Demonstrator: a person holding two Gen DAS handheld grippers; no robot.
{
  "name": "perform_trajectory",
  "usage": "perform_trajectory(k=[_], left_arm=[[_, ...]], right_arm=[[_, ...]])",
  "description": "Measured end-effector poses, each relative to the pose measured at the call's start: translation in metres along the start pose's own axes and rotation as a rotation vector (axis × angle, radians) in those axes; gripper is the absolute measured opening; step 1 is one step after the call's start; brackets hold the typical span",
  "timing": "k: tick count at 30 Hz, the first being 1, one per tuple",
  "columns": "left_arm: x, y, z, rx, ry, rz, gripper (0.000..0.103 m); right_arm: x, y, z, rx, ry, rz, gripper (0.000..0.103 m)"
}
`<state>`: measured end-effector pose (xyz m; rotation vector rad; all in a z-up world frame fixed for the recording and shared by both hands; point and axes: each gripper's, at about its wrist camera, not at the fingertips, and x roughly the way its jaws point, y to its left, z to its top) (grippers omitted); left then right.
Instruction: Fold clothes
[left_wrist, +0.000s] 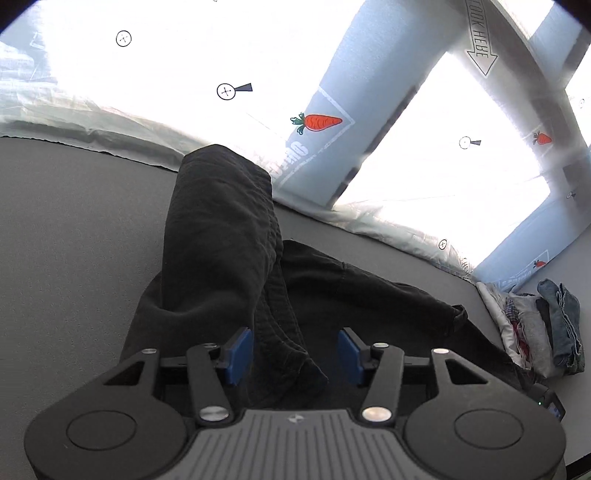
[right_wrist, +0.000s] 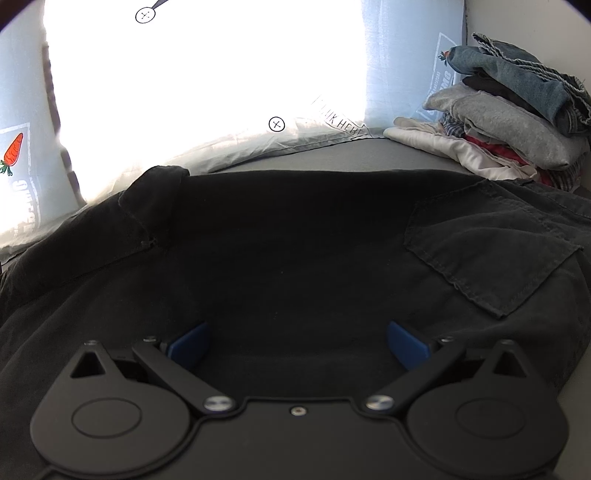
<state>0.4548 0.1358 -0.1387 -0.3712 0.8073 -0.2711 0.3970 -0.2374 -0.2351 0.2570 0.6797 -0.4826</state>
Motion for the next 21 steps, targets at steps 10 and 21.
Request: perform_trajectory(k=[10,21], left_arm=[[0.014,0.066,0.0,-0.065,0.066,0.303,0.056],[0.019,0.089,-0.016,-0.14,0.128,0.298,0.071]], right_arm=[[-0.043,0.019,0.012,0.281,0.115,0.394,0.071],[0.008,0.122,-0.009,0.404,0.434,0.867,0.007]])
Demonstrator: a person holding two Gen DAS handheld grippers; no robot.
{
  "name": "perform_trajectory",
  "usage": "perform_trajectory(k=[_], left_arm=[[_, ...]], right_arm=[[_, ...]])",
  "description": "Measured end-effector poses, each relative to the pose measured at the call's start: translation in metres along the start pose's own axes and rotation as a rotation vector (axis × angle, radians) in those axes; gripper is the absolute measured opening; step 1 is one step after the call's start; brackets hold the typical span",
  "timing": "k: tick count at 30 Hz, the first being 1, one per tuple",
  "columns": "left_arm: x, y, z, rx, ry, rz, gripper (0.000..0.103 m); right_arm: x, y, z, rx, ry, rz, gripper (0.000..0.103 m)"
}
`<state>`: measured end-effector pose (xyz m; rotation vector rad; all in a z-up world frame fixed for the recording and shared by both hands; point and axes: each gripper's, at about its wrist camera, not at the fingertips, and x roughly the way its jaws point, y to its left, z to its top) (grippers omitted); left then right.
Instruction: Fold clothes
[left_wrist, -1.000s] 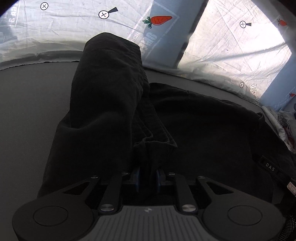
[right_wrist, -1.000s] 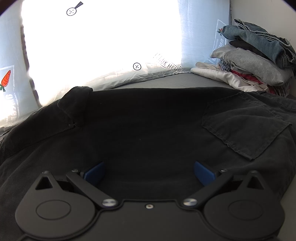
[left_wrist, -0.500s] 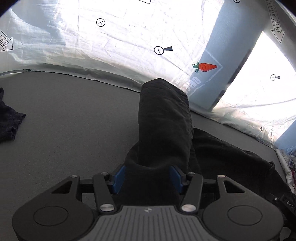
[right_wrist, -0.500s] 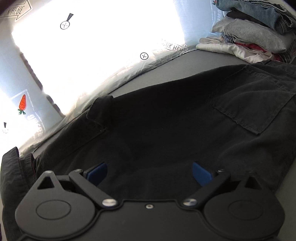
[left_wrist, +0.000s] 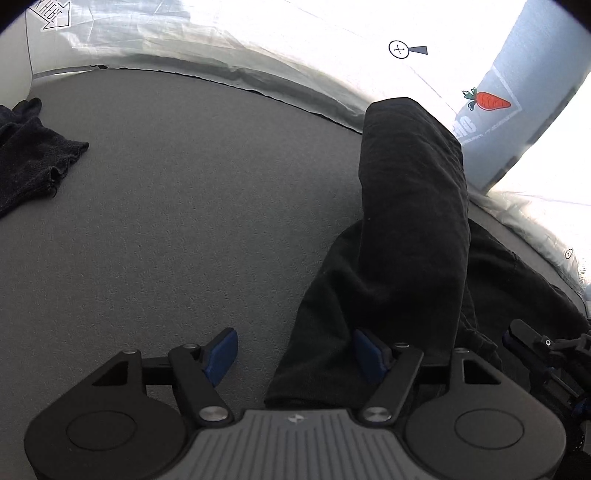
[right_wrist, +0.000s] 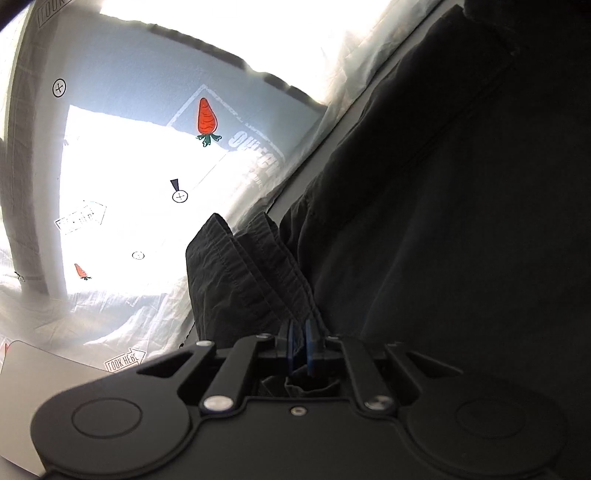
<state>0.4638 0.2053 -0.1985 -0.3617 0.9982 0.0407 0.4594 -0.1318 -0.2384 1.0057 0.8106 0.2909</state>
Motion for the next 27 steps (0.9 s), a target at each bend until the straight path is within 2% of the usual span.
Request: perform_trajectory(k=[3,7,9,12,17,21,23,24,26,27], left_arm=[[0.0,-0.002,0.0,0.012,0.003,0.003,0.072],[0.0,-0.001,0.0,0.01,0.008,-0.003,0.073],[0.001,0.0,0.0,0.008,0.012,-0.008,0.074],[0.002,-0.001,0.001,0.013,0.013,-0.009,0.077],[0.002,0.0,0.001,0.017,0.017,-0.018,0.079],[0.003,0.001,0.002,0.018,0.02,-0.029,0.081],[0.003,-0.001,0.001,0.024,0.021,-0.028,0.083],[0.003,-0.001,0.001,0.027,0.022,-0.028,0.083],[0.004,-0.001,0.001,0.028,0.025,-0.03,0.084],[0.004,-0.001,0.001,0.029,0.026,-0.032,0.085]], right_arm=[[0.023,0.006,0.002,-0.013,0.042,0.001,0.01],[0.038,0.023,0.005,-0.138,0.052,-0.074,0.014],[0.044,0.03,0.004,-0.197,0.054,-0.111,0.026],[0.052,0.035,0.004,-0.24,0.061,-0.14,0.035],[0.062,0.032,0.003,-0.209,0.111,-0.071,0.036],[0.06,0.018,0.009,-0.083,0.141,0.025,0.027],[0.06,0.019,0.007,-0.116,0.143,-0.032,0.026],[0.061,0.021,0.006,-0.144,0.143,-0.064,0.019],[0.061,0.021,0.003,-0.141,0.136,-0.058,0.021],[0.062,0.023,0.003,-0.138,0.14,-0.045,0.026]])
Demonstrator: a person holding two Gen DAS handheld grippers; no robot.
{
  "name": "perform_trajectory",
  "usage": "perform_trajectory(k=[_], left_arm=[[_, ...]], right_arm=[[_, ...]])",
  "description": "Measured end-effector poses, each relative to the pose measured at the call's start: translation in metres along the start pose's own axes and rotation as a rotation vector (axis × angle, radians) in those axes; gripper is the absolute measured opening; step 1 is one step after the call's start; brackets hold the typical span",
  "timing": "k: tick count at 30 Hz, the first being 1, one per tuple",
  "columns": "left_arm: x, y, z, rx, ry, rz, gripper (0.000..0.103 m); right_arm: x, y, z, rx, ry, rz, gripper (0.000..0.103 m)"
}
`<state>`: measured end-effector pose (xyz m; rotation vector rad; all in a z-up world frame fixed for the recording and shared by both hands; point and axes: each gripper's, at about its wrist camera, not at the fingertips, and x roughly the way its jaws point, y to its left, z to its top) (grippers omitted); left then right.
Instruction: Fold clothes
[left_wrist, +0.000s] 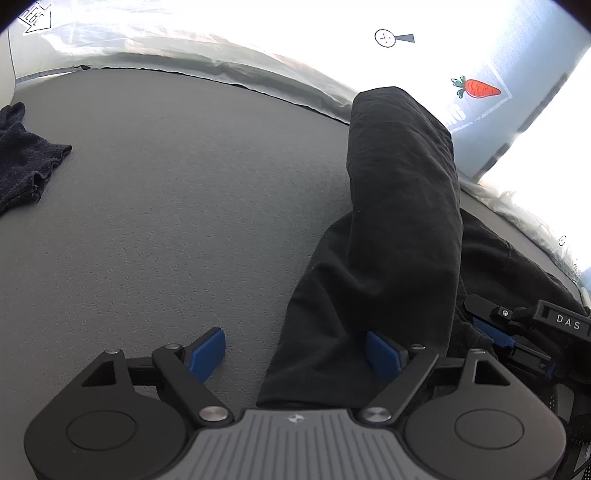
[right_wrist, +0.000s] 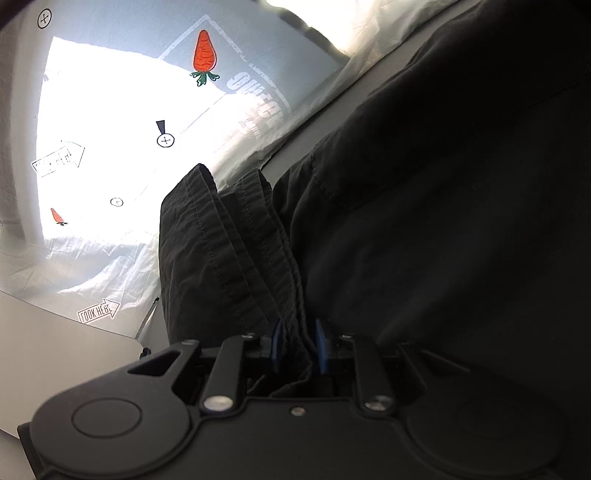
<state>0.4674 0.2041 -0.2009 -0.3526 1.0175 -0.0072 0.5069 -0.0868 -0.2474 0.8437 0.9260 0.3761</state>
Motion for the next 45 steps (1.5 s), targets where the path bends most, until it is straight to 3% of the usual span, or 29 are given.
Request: perform_trajectory(k=[5,9,11,14,16,17,18,21,27,30,33,36,41,43,45], left_arm=[[0.001,0.0,-0.001,0.006,0.001,-0.01,0.089],[0.001,0.0,-0.001,0.009,0.0,-0.018,0.09],[0.001,-0.001,-0.002,0.013,0.001,-0.018,0.091],[0.001,-0.002,-0.002,0.019,0.0,-0.017,0.093],[0.002,-0.003,-0.002,0.024,0.0,-0.02,0.094],[0.002,-0.003,-0.002,0.024,-0.002,-0.023,0.096],[0.003,-0.003,-0.002,0.024,-0.004,-0.027,0.096],[0.002,-0.002,-0.005,0.021,-0.017,-0.039,0.099],[-0.003,-0.008,-0.004,-0.033,-0.022,0.014,0.097],[-0.017,-0.017,-0.005,0.004,-0.07,-0.018,0.097],[-0.026,-0.035,-0.007,0.091,-0.102,-0.022,0.098],[-0.024,-0.049,-0.012,0.147,-0.093,-0.008,0.098],[-0.005,-0.039,-0.027,0.105,-0.015,0.005,0.099],[-0.004,-0.038,-0.028,0.108,-0.016,0.004,0.099],[-0.003,-0.037,-0.029,0.112,-0.016,0.004,0.099]], right_arm=[[0.008,0.014,0.001,-0.037,0.055,0.097,0.034],[0.016,0.022,0.004,-0.098,0.092,0.032,0.033],[0.019,0.032,0.002,-0.177,0.094,-0.013,0.022],[0.025,0.053,-0.003,-0.261,0.105,-0.024,0.037],[0.029,0.061,-0.005,-0.275,0.118,-0.015,0.04],[0.031,0.064,-0.006,-0.279,0.124,-0.017,0.035],[0.032,0.066,-0.006,-0.284,0.129,-0.02,0.012],[0.026,0.078,-0.009,-0.348,0.106,-0.027,0.008],[-0.03,0.105,-0.021,-0.532,-0.08,-0.098,0.007],[-0.074,0.097,-0.001,-0.577,-0.179,-0.141,0.007],[-0.107,0.092,-0.014,-0.599,-0.244,-0.205,0.007],[-0.129,0.074,-0.017,-0.569,-0.275,-0.276,0.007],[-0.14,0.005,-0.032,-0.265,-0.172,-0.333,0.009],[-0.135,0.001,-0.037,-0.274,-0.177,-0.345,0.015],[-0.134,0.005,-0.035,-0.286,-0.196,-0.347,0.034]])
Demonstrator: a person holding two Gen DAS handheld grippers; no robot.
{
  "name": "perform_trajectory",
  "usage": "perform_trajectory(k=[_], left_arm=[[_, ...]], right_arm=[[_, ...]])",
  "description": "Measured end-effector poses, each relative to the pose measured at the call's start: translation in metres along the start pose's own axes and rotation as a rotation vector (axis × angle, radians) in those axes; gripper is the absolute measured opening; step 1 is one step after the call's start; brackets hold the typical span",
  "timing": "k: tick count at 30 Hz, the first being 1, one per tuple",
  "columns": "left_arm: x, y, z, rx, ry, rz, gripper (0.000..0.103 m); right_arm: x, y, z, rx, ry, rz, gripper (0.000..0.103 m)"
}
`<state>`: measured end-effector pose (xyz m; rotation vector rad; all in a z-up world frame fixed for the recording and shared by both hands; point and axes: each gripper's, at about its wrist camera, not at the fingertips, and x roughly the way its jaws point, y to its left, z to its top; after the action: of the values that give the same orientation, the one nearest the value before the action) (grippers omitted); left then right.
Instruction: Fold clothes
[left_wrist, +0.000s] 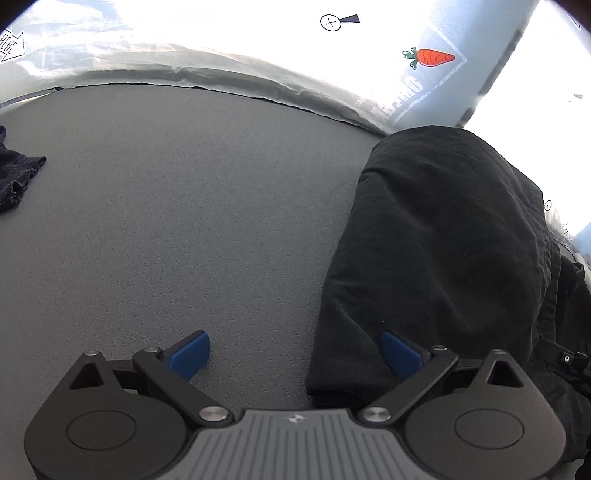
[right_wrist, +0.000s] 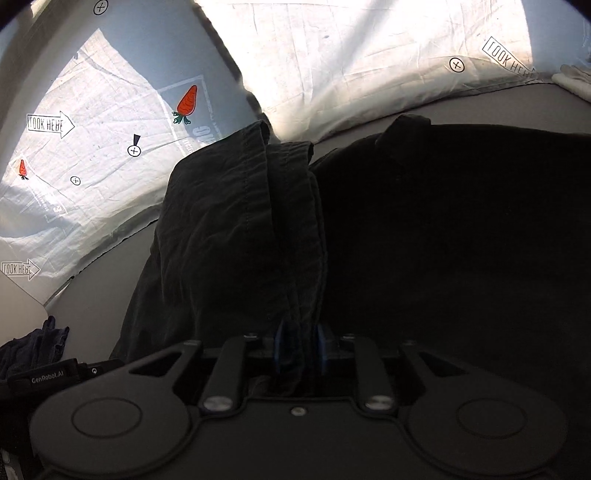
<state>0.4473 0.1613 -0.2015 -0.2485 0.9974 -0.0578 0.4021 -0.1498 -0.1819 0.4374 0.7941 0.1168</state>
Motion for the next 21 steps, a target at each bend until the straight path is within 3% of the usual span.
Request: perform_trajectory(k=[3,12,13,15,17,21], left_arm=[[0.004,-0.006,0.001,0.022,0.011,0.018,0.101],[0.011,-0.013,0.005,0.054,0.033,0.047,0.103],[0.012,-0.014,0.005,0.055,0.032,0.051,0.103],[0.015,-0.016,0.007,0.055,0.03,0.058,0.103],[0.015,-0.016,0.008,0.05,0.032,0.058,0.103],[0.005,-0.015,0.008,0.004,0.013,0.034,0.103]], right_arm=[[0.001,0.001,0.011,-0.002,-0.047,0.019,0.046],[0.044,-0.014,0.047,0.141,-0.067,0.141,0.07],[0.048,-0.016,0.049,0.166,-0.059,0.147,0.068],[0.054,-0.019,0.052,0.214,-0.046,0.179,0.017],[0.047,-0.014,0.055,0.194,-0.074,0.188,0.007],[-0.009,0.016,0.05,-0.058,-0.234,0.139,0.005]])
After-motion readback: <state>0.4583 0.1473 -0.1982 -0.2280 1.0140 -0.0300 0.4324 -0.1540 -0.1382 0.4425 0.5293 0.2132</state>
